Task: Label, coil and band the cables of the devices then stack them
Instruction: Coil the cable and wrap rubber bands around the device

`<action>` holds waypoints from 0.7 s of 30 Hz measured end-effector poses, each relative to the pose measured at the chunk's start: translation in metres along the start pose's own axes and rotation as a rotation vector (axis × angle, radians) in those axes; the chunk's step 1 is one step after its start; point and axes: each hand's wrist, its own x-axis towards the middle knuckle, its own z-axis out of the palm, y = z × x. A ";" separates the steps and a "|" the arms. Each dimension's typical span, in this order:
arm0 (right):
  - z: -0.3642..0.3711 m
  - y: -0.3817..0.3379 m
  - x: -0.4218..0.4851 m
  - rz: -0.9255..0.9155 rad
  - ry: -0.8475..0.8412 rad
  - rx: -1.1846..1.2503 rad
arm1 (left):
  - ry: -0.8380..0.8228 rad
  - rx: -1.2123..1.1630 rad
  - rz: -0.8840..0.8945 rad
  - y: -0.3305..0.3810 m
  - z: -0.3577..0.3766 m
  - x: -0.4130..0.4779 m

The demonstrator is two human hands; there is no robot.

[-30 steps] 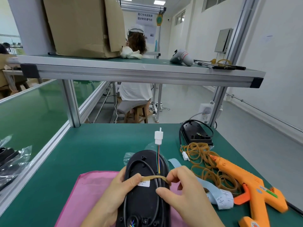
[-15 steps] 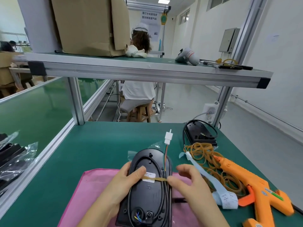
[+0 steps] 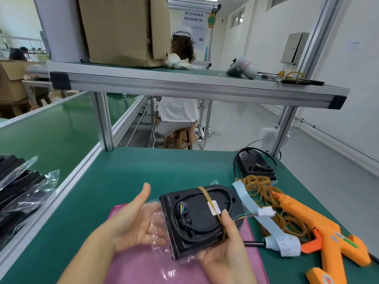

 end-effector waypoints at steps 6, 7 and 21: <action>0.003 0.021 -0.006 -0.187 0.088 0.113 | 0.116 -0.231 0.066 -0.063 0.052 -0.020; 0.003 0.026 -0.009 -0.198 0.085 0.094 | 0.182 -0.244 0.110 -0.067 0.063 -0.021; -0.039 -0.014 0.002 -0.099 -0.027 -0.588 | 0.092 -0.091 0.244 0.013 -0.008 -0.002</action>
